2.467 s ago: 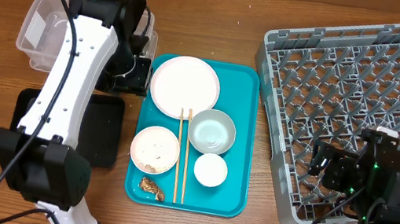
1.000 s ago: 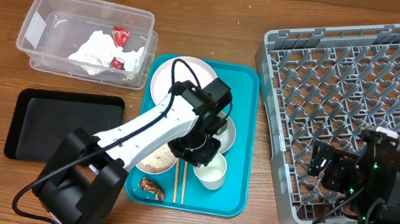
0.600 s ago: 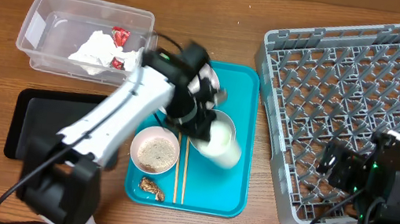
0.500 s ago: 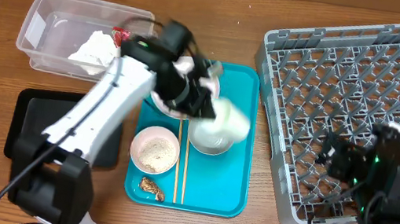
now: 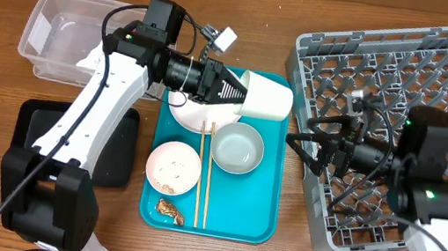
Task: Sort waste into correct bins and load items into the dishwasher
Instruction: 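Hand the white cup from the left gripper to the right gripper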
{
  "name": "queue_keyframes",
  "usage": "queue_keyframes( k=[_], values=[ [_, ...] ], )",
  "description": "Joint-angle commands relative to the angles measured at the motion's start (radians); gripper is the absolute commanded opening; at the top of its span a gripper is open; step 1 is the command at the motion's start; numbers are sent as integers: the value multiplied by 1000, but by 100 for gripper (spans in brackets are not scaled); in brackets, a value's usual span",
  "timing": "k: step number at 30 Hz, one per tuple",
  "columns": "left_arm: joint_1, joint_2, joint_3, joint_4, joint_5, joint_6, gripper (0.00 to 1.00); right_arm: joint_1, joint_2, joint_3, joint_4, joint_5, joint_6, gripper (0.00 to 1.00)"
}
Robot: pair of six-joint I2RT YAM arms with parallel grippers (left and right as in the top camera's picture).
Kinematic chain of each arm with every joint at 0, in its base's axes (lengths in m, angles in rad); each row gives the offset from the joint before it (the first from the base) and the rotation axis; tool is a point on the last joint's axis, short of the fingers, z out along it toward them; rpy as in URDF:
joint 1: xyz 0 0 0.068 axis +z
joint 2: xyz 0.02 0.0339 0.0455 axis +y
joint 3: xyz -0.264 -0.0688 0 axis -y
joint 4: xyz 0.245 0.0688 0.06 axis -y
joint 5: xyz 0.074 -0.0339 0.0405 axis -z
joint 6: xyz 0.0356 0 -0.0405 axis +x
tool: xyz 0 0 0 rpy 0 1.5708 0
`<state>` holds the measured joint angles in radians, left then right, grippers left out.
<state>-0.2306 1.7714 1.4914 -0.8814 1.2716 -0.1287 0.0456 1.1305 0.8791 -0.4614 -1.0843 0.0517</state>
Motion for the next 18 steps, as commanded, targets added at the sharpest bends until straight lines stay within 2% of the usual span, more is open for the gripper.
queue_keyframes(
  k=[1,12,15,18],
  values=[
    [-29,2,17,4,60,-11,4,-2,50,20,35,-173,-31,100],
    [-119,2,17,5,-4,-45,4,-2,106,20,225,-335,-26,100],
    [-132,2,17,6,-5,-48,4,-2,106,20,222,-335,-25,90],
    [-133,2,17,15,-26,-80,4,-1,106,20,220,-335,-25,75]
  ],
)
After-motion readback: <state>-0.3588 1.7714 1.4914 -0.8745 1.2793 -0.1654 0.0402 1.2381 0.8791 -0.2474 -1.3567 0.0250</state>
